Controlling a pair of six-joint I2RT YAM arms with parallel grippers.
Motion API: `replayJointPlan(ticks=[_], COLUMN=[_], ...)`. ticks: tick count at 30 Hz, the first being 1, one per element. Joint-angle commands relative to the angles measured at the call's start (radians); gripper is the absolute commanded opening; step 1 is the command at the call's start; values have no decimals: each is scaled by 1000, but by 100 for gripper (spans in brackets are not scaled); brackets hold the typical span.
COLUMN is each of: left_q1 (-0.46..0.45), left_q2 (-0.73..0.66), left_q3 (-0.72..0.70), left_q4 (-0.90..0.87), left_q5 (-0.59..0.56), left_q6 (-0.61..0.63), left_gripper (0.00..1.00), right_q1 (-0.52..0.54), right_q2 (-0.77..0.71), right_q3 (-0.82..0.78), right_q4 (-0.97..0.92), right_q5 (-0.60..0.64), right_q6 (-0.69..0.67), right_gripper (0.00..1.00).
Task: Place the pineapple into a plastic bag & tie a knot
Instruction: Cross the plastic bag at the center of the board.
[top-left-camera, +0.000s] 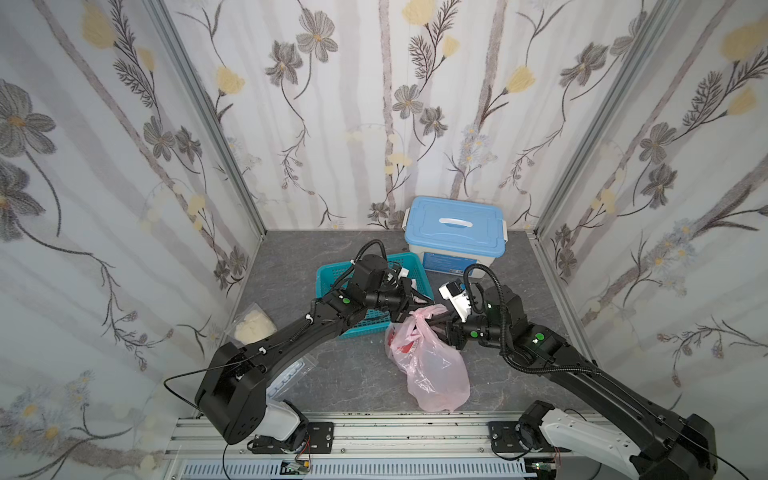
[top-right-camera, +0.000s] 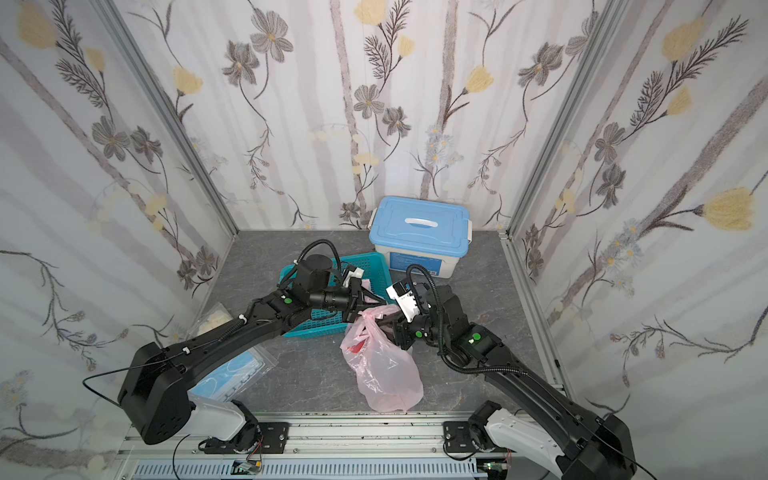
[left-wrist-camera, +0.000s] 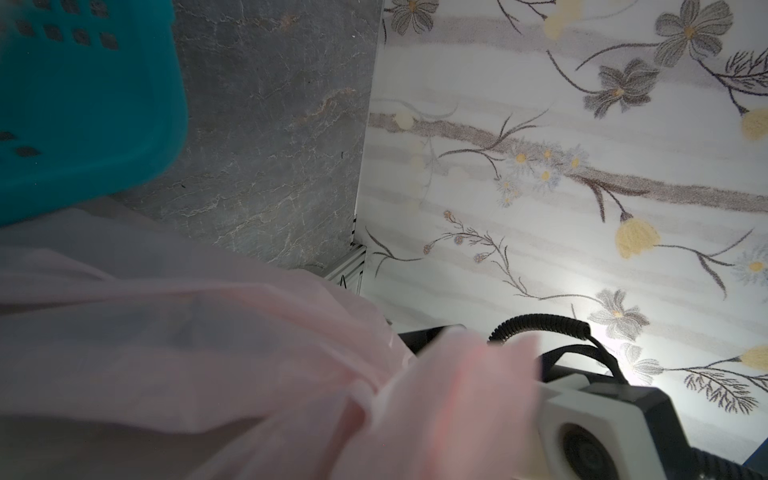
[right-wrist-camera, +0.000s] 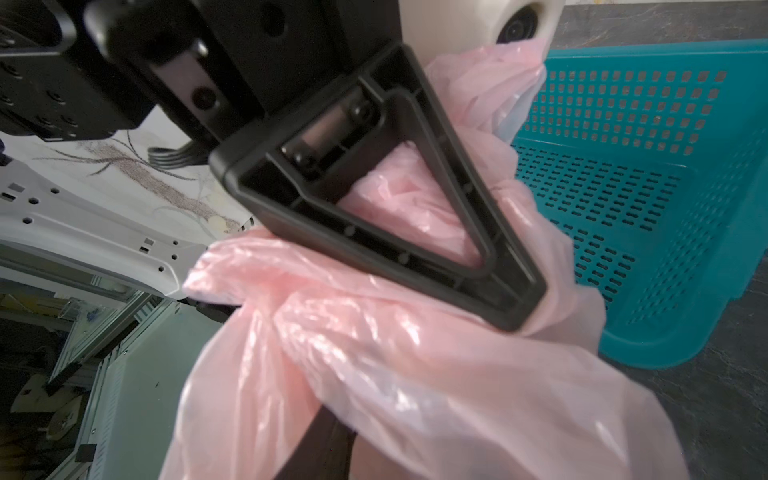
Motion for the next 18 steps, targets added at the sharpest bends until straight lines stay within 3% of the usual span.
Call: replayJointPlan(ticks=[1, 5, 12, 14, 18], left_q1=[2, 1, -1, 1, 5], left_q2=[-1, -4, -3, -8, -49], left_q3=[10, 7, 5, 7, 24], left_q4=[63, 63, 63, 47, -81], left_q5=[32, 33, 30, 13, -114], left_q6=[7, 7, 7, 13, 91], left_gripper=[0, 0, 0, 0, 42], right_q1=[-16, -36, -39, -39, -39], right_q2=[12, 18, 45, 41, 28], right_q3=[1, 5, 21, 22, 17], right_q4=[159, 189, 197, 193, 149], right_q5=[-70, -91, -105, -103, -74], right_q6=[56, 63, 61, 60, 48], right_gripper=[34, 27, 3, 0, 0])
